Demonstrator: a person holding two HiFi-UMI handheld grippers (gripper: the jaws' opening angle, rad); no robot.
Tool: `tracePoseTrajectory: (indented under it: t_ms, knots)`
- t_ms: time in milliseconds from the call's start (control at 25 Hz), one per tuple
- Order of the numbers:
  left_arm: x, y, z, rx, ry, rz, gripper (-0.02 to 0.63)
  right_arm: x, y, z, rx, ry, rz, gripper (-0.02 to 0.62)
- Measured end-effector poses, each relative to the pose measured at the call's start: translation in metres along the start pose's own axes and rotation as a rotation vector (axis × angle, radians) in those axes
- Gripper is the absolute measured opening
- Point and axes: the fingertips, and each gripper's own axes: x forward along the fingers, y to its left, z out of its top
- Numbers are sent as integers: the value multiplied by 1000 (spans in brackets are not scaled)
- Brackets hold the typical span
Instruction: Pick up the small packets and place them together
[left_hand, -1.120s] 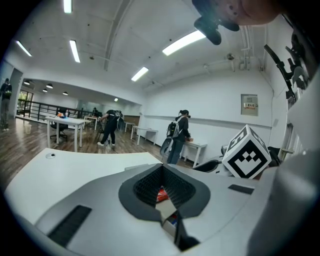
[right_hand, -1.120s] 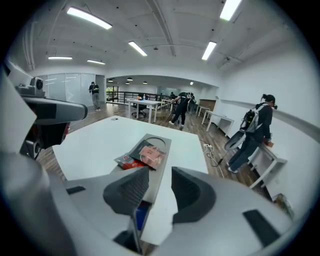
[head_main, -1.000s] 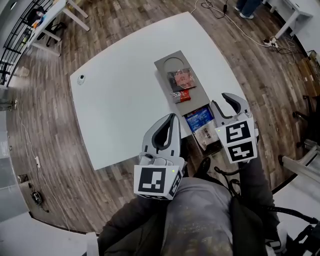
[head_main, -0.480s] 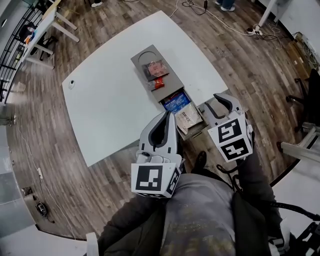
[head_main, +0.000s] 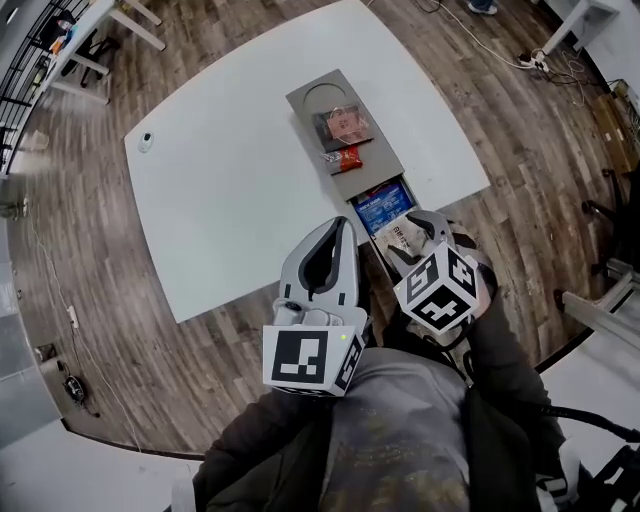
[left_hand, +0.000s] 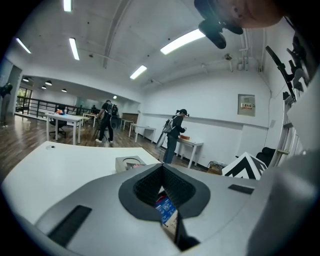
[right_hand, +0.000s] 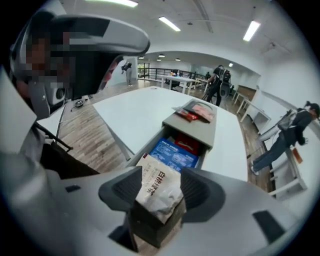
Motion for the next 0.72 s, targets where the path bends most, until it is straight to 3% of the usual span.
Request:
tracePoseTrajectory:
  t_ms: [280,520,640,720]
  knots:
    - [14,33,-11,-49,42,17,3,32,12,-10,-60,172,63,261]
    - [24,43,-17,-77,56,7,3,34,12,-10,-59,216,96,258]
    - [26,42,-18,-78,58,1,3,34,11,-7,-64,202,83,193]
    - [25,40,-18,-75,58,-1,3,33,8,-5,-66,185,54,87]
